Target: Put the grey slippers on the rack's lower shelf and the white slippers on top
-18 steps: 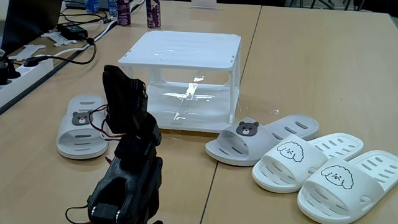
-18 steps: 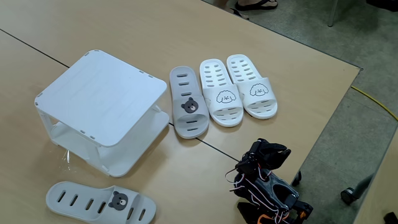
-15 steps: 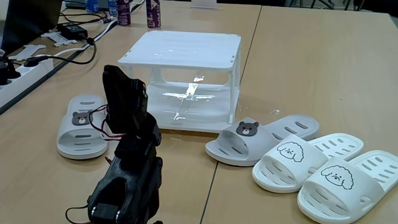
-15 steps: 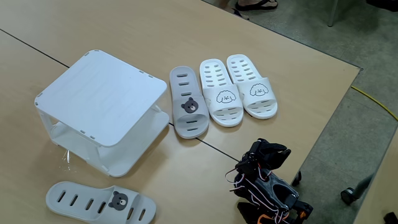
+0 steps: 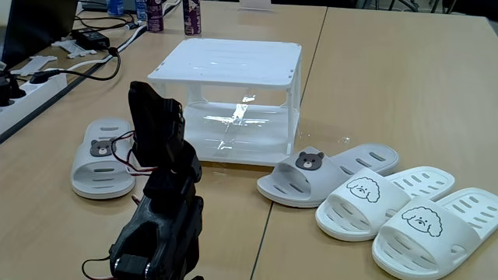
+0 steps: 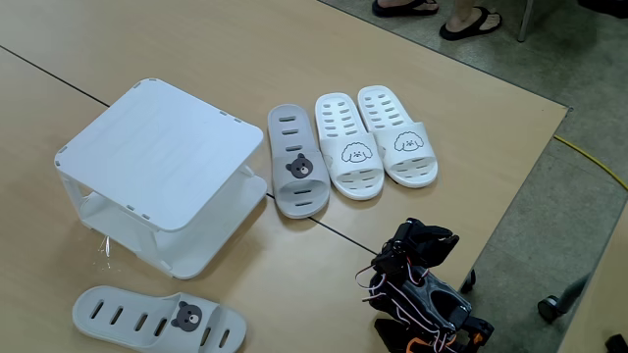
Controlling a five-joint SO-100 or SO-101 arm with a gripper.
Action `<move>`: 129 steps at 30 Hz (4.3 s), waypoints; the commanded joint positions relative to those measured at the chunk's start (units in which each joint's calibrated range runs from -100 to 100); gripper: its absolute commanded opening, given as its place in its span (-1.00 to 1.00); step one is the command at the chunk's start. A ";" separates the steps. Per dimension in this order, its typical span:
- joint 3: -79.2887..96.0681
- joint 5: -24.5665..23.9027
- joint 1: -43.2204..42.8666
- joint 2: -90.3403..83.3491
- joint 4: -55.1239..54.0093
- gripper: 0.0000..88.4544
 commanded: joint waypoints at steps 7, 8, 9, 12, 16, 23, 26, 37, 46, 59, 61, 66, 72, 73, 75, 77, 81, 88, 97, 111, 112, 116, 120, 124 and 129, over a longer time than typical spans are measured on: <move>0.54 0.42 0.18 0.27 0.00 -0.99; 0.54 0.42 0.18 0.27 0.00 -0.99; 0.54 0.42 0.18 0.27 0.00 -0.99; 0.54 0.42 0.18 0.27 0.00 -0.99; 0.54 0.42 0.18 0.27 0.00 -0.99; 0.54 0.42 0.18 0.27 0.00 -0.99; 0.54 0.42 0.18 0.27 0.00 -0.99; 0.54 0.42 0.18 0.27 0.00 -0.99; 0.54 0.42 -0.39 0.35 0.00 -0.99; 0.09 0.42 0.35 46.04 2.85 -0.99; -0.18 0.42 0.27 54.37 2.85 -0.99; -0.36 0.42 -0.39 78.01 5.27 -0.99; 0.09 0.42 -11.33 97.20 5.27 -0.99; 0.18 0.42 -15.44 98.80 5.27 -0.99; -0.18 0.42 -23.75 101.07 5.27 -0.99; -0.36 0.42 -30.74 103.51 5.35 -0.99; -2.71 0.42 -41.84 107.29 5.44 -0.98; -25.71 0.42 -42.83 119.58 8.37 -0.57; -44.12 0.42 -36.25 120.93 32.19 -0.50; -43.85 0.42 -36.41 122.27 32.88 -0.50; -46.91 0.42 -36.41 124.21 32.88 -0.50; -57.83 0.42 -36.58 133.21 32.88 -0.50; -66.94 0.42 -36.33 139.69 32.88 -0.47; -74.43 0.42 -36.16 142.13 33.05 -0.34; -76.68 0.42 -33.45 143.31 33.05 -0.47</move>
